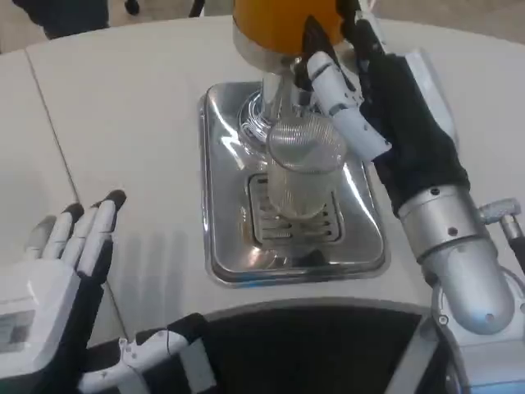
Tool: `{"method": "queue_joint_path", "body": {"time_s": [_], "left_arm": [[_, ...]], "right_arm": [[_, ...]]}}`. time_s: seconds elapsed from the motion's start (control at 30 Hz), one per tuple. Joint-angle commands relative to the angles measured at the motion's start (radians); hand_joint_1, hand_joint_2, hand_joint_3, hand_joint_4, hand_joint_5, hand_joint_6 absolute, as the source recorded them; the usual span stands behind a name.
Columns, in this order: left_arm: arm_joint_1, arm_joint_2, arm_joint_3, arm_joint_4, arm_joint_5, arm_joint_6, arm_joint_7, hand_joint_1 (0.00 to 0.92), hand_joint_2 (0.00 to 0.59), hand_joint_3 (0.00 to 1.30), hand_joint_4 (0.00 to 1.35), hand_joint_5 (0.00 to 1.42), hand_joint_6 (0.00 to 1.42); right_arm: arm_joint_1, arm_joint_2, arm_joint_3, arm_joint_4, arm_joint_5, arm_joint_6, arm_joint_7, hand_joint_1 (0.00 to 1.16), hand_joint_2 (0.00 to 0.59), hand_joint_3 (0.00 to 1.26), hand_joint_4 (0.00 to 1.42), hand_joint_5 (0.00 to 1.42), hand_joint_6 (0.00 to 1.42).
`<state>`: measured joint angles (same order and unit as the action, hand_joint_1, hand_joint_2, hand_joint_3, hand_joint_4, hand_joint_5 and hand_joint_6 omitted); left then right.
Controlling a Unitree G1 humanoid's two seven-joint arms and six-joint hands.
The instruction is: Grasp the cup under the faucet to collect the drink, then remove the cup.
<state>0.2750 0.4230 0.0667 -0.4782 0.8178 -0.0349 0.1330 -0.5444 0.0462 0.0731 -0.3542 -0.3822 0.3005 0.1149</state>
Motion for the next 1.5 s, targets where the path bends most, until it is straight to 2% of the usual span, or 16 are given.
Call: {"method": "queue_joint_path", "body": {"time_s": [0.03,0.2,0.33,0.57,0.67,0.8,0.87,0.97,1.13,1.2,1.27,1.37,1.4,1.5], "left_arm": [[0.017,-0.002,0.006,-0.009,0.008,-0.019,0.005,0.000,0.053,0.00,0.00,0.00,0.00],[0.014,-0.007,0.012,0.000,-0.002,-0.023,0.006,0.000,0.058,0.00,0.00,0.00,0.00],[0.013,-0.008,0.012,0.008,-0.004,-0.027,0.007,0.000,0.060,0.00,0.00,0.00,0.00],[0.009,-0.008,0.018,0.019,-0.002,-0.030,0.013,0.000,0.062,0.00,0.00,0.00,0.00],[0.005,-0.007,0.018,0.029,-0.002,-0.032,0.015,0.000,0.062,0.00,0.00,0.00,0.00],[0.004,-0.008,0.017,0.035,-0.002,-0.034,0.016,0.000,0.063,0.00,0.00,0.00,0.00],[0.003,-0.010,0.017,0.036,-0.003,-0.034,0.018,0.000,0.063,0.00,0.00,0.00,0.00],[0.001,-0.012,0.016,0.039,-0.002,-0.033,0.020,0.000,0.063,0.00,0.00,0.00,0.00],[0.002,-0.016,0.013,0.042,-0.001,-0.033,0.019,0.000,0.062,0.00,0.00,0.00,0.00],[0.003,-0.018,0.011,0.043,0.001,-0.033,0.019,0.000,0.062,0.00,0.00,0.00,0.00],[0.003,-0.023,0.009,0.045,0.003,-0.031,0.023,0.000,0.062,0.00,0.00,0.00,0.00],[-0.005,-0.033,0.007,0.049,0.008,-0.023,0.026,0.000,0.062,0.00,0.00,0.00,0.00],[-0.014,-0.039,0.003,0.054,0.009,-0.018,0.025,0.000,0.062,0.00,0.00,0.00,0.00],[-0.033,-0.052,-0.006,0.066,0.011,-0.010,0.023,0.000,0.063,0.00,0.00,0.00,0.00]], "right_arm": [[-0.016,-0.012,0.041,0.001,0.023,-0.028,-0.007,0.26,0.560,0.00,0.00,0.00,0.03],[-0.009,-0.036,0.074,0.011,0.028,-0.032,-0.004,0.26,0.560,0.00,0.00,0.00,0.03],[-0.009,-0.038,0.083,0.031,0.049,-0.025,-0.004,0.26,0.560,0.00,0.00,0.00,0.03],[-0.019,-0.072,0.088,0.053,0.102,-0.026,0.032,0.26,0.560,0.00,0.00,0.00,0.03],[-0.036,-0.089,0.096,0.054,0.132,-0.022,0.069,0.26,0.560,0.00,0.00,0.00,0.03],[-0.035,-0.087,0.118,0.016,0.128,-0.004,0.070,0.26,0.560,0.00,0.00,0.00,0.03],[-0.024,-0.079,0.129,-0.013,0.133,0.025,0.076,0.26,0.560,0.00,0.00,0.00,0.03],[-0.014,-0.095,0.144,-0.045,0.125,0.048,0.092,0.26,0.557,0.00,0.00,0.00,0.04],[-0.013,-0.118,0.138,-0.068,0.134,0.087,0.106,0.26,0.553,0.00,0.00,0.00,0.04],[-0.036,-0.144,0.148,-0.078,0.119,0.115,0.131,0.26,0.552,0.00,0.00,0.00,0.05],[-0.078,-0.197,0.187,-0.093,0.056,0.161,0.167,0.26,0.550,0.00,0.00,0.00,0.05],[-0.121,-0.240,0.228,-0.093,0.014,0.225,0.222,0.18,0.528,0.00,0.00,0.00,0.05],[-0.133,-0.251,0.242,-0.092,0.006,0.241,0.242,0.14,0.537,0.00,0.00,0.00,0.05],[-0.195,-0.305,0.325,-0.106,-0.088,0.288,0.309,0.11,0.524,0.01,0.00,0.00,0.06]]}}
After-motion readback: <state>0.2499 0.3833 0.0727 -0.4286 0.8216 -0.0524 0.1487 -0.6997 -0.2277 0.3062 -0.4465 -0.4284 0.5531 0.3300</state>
